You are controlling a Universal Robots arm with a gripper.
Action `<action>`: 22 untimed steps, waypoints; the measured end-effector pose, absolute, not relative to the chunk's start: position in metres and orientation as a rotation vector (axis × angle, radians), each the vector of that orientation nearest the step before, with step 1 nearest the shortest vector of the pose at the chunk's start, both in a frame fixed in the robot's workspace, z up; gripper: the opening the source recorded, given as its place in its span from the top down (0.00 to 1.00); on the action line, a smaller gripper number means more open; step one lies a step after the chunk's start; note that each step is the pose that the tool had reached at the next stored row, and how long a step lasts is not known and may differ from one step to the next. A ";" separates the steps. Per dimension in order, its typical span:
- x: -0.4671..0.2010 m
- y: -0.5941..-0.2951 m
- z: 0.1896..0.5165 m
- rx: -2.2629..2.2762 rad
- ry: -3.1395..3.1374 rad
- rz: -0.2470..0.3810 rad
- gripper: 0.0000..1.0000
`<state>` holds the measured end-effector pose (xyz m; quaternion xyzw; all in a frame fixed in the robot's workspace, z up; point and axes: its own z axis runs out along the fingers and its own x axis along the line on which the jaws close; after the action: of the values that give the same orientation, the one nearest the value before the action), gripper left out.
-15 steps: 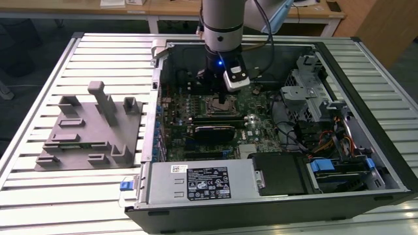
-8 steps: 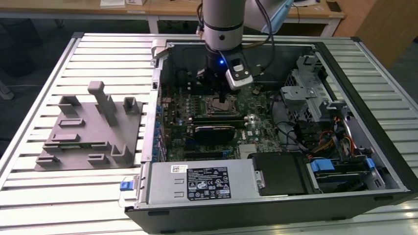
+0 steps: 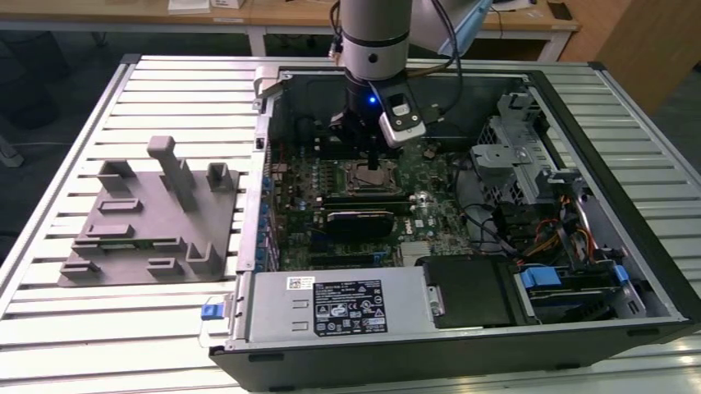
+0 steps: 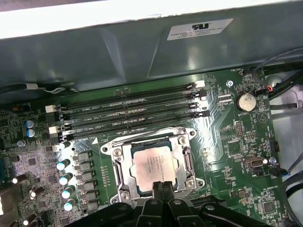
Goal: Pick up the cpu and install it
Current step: 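Install the second cpu locking lever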
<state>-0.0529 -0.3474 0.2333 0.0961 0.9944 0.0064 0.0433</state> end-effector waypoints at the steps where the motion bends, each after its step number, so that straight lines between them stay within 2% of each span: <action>1: -0.053 -0.347 0.233 0.294 3.041 0.020 0.89; 22: -0.053 -0.347 0.244 0.294 3.041 0.020 0.89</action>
<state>-0.0529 -0.3474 0.2442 0.0960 0.9944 0.0065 0.0434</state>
